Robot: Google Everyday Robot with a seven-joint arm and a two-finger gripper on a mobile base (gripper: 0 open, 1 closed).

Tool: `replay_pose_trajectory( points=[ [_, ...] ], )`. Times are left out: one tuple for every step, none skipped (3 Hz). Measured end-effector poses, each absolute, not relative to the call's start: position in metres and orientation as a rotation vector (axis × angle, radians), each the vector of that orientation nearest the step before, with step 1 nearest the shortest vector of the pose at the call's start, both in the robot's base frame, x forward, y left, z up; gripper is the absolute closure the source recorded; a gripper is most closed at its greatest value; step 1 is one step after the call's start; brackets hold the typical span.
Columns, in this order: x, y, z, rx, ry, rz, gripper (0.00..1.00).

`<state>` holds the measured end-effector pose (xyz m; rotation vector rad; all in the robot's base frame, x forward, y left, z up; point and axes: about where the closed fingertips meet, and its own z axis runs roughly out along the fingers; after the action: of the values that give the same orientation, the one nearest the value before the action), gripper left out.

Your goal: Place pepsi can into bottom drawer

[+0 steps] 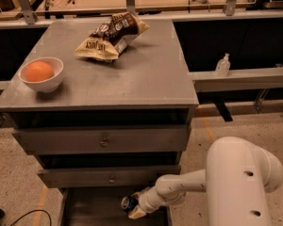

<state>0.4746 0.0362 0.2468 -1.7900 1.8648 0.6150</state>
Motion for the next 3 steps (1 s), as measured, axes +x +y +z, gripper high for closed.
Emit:
replay_pose_trajectory(
  points=[
    [0.473,0.032,0.248,-1.798,1.886,0.613,0.1],
    [0.468,0.026,0.261,-1.792,1.893,0.609,0.22],
    [0.462,0.011,0.291,-1.757,1.91,0.568,0.45]
  ],
)
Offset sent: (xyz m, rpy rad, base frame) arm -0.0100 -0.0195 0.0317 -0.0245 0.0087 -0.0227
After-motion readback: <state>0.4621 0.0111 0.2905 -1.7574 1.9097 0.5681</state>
